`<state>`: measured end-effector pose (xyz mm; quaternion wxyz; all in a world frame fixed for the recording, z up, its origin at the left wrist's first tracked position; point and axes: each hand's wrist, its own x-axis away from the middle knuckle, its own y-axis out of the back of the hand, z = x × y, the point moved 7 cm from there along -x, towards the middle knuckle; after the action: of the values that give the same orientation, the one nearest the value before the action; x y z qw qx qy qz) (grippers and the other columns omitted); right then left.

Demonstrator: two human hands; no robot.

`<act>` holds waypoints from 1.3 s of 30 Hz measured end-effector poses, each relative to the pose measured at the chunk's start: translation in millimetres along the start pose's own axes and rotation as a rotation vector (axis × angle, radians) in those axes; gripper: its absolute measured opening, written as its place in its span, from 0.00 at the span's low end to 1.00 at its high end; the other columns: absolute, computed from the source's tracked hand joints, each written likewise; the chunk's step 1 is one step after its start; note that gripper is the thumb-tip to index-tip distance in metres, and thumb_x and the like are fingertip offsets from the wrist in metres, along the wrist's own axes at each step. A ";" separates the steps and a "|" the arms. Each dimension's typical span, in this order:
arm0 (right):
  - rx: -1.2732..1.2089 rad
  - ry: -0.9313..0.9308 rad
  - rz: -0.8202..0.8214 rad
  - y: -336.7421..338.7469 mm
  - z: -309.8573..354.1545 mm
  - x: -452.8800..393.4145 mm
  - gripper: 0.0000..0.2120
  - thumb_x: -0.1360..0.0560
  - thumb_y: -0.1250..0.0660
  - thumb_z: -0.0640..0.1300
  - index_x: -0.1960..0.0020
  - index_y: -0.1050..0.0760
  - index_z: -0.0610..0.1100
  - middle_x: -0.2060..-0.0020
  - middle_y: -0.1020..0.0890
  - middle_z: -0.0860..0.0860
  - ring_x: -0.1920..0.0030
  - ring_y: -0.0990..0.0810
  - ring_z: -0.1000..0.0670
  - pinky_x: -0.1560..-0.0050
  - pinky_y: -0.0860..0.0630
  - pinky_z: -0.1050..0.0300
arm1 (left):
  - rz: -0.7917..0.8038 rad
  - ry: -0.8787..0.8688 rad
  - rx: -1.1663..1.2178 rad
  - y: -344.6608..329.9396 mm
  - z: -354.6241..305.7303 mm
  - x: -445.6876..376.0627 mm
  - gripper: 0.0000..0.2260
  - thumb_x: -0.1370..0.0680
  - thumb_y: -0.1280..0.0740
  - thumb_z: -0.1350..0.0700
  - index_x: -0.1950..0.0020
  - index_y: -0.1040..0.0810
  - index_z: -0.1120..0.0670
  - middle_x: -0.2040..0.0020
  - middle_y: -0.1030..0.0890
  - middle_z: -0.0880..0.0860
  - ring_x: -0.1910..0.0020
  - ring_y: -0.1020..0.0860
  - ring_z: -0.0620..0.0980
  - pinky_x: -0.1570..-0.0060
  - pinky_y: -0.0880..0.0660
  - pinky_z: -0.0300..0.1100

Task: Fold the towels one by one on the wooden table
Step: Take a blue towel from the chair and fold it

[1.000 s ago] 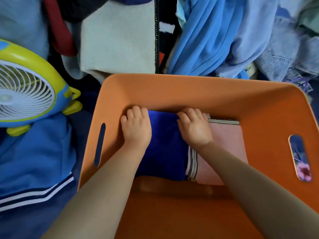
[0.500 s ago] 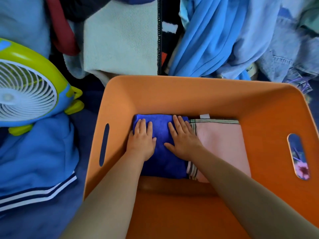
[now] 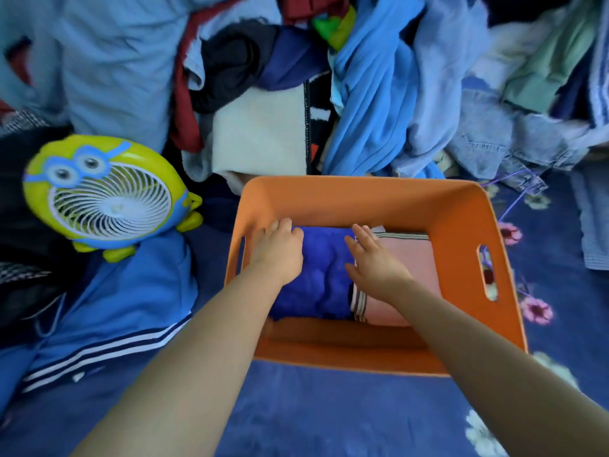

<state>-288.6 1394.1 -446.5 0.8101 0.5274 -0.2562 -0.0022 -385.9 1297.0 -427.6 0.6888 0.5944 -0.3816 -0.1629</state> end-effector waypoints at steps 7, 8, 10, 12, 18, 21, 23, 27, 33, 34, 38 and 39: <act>0.033 0.054 -0.176 74.4 23.0 73.6 0.25 0.20 0.46 0.44 0.25 0.48 0.42 0.24 0.51 0.45 0.24 0.52 0.46 0.26 0.52 0.54 | -0.147 0.024 -0.028 76.9 -26.1 70.8 0.12 0.22 0.42 0.60 0.39 0.29 0.58 0.36 0.30 0.56 0.35 0.33 0.55 0.43 0.33 0.45; 0.015 0.055 -0.189 81.4 25.2 83.0 0.25 0.21 0.46 0.43 0.25 0.48 0.43 0.24 0.51 0.45 0.24 0.51 0.46 0.27 0.50 0.55 | -0.191 0.033 -0.025 87.9 -30.3 78.4 0.11 0.22 0.43 0.60 0.41 0.28 0.58 0.38 0.28 0.55 0.38 0.31 0.55 0.48 0.32 0.44; -0.008 0.063 -0.250 101.8 30.3 114.1 0.25 0.21 0.45 0.42 0.25 0.47 0.43 0.24 0.49 0.45 0.25 0.47 0.45 0.28 0.46 0.55 | -0.285 0.044 -0.018 117.6 -41.3 103.5 0.11 0.21 0.43 0.59 0.41 0.28 0.59 0.41 0.27 0.55 0.40 0.30 0.55 0.52 0.33 0.44; 0.003 0.070 -0.325 116.5 32.9 150.1 0.24 0.21 0.45 0.42 0.26 0.45 0.42 0.25 0.45 0.45 0.26 0.43 0.45 0.30 0.41 0.54 | -0.354 0.036 -0.014 142.0 -56.0 133.7 0.12 0.20 0.44 0.58 0.41 0.28 0.60 0.41 0.27 0.56 0.39 0.30 0.55 0.50 0.32 0.46; 0.050 0.058 -0.421 146.3 41.8 255.0 0.22 0.22 0.45 0.41 0.28 0.41 0.41 0.27 0.39 0.45 0.30 0.37 0.43 0.36 0.34 0.50 | -0.420 -0.027 -0.033 181.8 -96.2 222.0 0.11 0.21 0.44 0.60 0.45 0.24 0.61 0.44 0.24 0.58 0.44 0.26 0.57 0.58 0.37 0.44; 0.070 0.029 -0.473 163.7 47.7 312.2 0.21 0.22 0.45 0.40 0.29 0.39 0.41 0.29 0.36 0.44 0.32 0.35 0.43 0.38 0.34 0.50 | -0.429 -0.050 -0.020 203.0 -115.2 270.0 0.12 0.21 0.45 0.60 0.43 0.25 0.61 0.43 0.25 0.58 0.43 0.28 0.58 0.54 0.32 0.46; 0.078 0.014 -0.530 177.8 54.3 350.0 0.20 0.22 0.45 0.40 0.30 0.36 0.41 0.32 0.33 0.44 0.35 0.32 0.42 0.40 0.31 0.49 | -0.424 -0.072 -0.027 218.4 -127.8 300.9 0.12 0.21 0.45 0.59 0.41 0.26 0.61 0.41 0.26 0.58 0.40 0.29 0.58 0.48 0.31 0.48; 0.114 -0.067 -0.647 198.7 79.1 445.1 0.21 0.22 0.45 0.41 0.29 0.38 0.40 0.29 0.35 0.44 0.31 0.34 0.43 0.37 0.33 0.50 | -0.464 -0.150 -0.062 248.7 -150.6 373.7 0.13 0.21 0.44 0.60 0.38 0.27 0.60 0.38 0.27 0.59 0.37 0.31 0.59 0.44 0.30 0.48; 0.148 -0.216 -0.804 183.9 114.1 598.0 0.20 0.23 0.43 0.39 0.32 0.33 0.39 0.33 0.31 0.42 0.34 0.31 0.42 0.36 0.31 0.50 | -0.460 -0.347 -0.100 259.7 -189.1 496.0 0.14 0.20 0.44 0.59 0.37 0.28 0.60 0.36 0.29 0.59 0.36 0.31 0.59 0.41 0.31 0.49; 0.145 -0.264 -0.820 178.3 118.0 629.2 0.20 0.23 0.43 0.39 0.32 0.33 0.39 0.33 0.31 0.42 0.34 0.31 0.43 0.35 0.33 0.51 | -0.461 -0.403 -0.102 259.4 -199.5 520.7 0.14 0.20 0.44 0.60 0.37 0.28 0.60 0.36 0.29 0.59 0.36 0.31 0.59 0.41 0.31 0.49; 0.140 -0.444 -0.927 157.7 123.6 746.6 0.20 0.23 0.42 0.41 0.32 0.32 0.42 0.33 0.31 0.44 0.33 0.32 0.42 0.33 0.35 0.51 | -0.518 -0.602 -0.084 257.4 -253.2 608.0 0.15 0.21 0.46 0.60 0.35 0.30 0.62 0.35 0.29 0.60 0.35 0.31 0.60 0.41 0.31 0.50; 0.137 -0.515 -0.938 147.6 123.0 780.8 0.20 0.23 0.42 0.41 0.32 0.33 0.42 0.33 0.31 0.44 0.34 0.32 0.42 0.33 0.35 0.51 | -0.519 -0.667 -0.082 253.9 -272.3 632.7 0.16 0.20 0.46 0.60 0.35 0.30 0.61 0.35 0.29 0.61 0.35 0.31 0.60 0.40 0.32 0.50</act>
<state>298.9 1140.8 40.5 0.5968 0.6191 -0.1831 -0.4764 166.6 1118.1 21.4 0.4870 0.5576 -0.4144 -0.5293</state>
